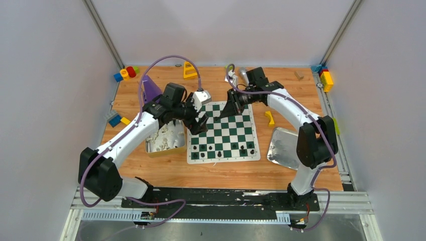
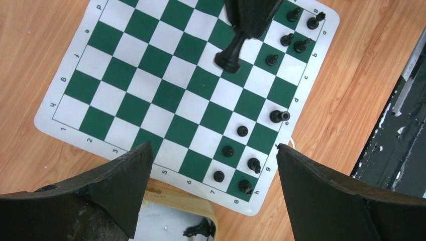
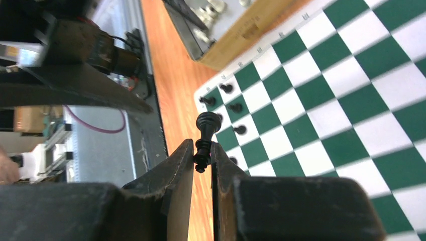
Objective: Set up the chess pieces on the board
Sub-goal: Place the chess piece on the chessboard.
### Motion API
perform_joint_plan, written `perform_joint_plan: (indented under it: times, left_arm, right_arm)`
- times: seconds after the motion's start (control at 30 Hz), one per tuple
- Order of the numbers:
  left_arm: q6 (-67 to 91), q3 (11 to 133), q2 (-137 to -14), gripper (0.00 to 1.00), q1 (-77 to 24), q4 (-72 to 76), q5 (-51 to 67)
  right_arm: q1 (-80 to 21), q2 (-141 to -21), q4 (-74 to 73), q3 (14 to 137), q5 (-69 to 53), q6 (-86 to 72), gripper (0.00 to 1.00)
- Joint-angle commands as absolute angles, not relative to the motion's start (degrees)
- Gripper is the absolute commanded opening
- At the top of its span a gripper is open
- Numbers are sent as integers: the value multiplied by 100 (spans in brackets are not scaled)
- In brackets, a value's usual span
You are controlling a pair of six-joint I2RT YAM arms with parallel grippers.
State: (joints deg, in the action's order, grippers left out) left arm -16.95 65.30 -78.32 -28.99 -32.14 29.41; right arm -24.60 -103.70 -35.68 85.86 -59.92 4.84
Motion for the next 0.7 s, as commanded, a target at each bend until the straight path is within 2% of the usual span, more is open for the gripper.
perform_joint_plan:
  times: [0.0,0.3,0.47,0.67]
  left_arm:
    - [-1774,6670,-7629,100,-2701,-3241,2946]
    - [-1496,6721,-7497,100,-1565,-3303,2854]
    - [-1372,6832,-7497,100,-1110,-3418,2369]
    - [-1270,6992,-7445,100,-698,-3655,1913]
  right_arm:
    - [-2456,-9641,-4086,8116,-4964,1453,0]
    - [-3241,-8912,-4743,7440,-2893,2533,0]
    - [-3896,-9322,-5259,7708,-1899,2718,2]
    - [-4345,-9882,-5651,7979,-1269,2833,2]
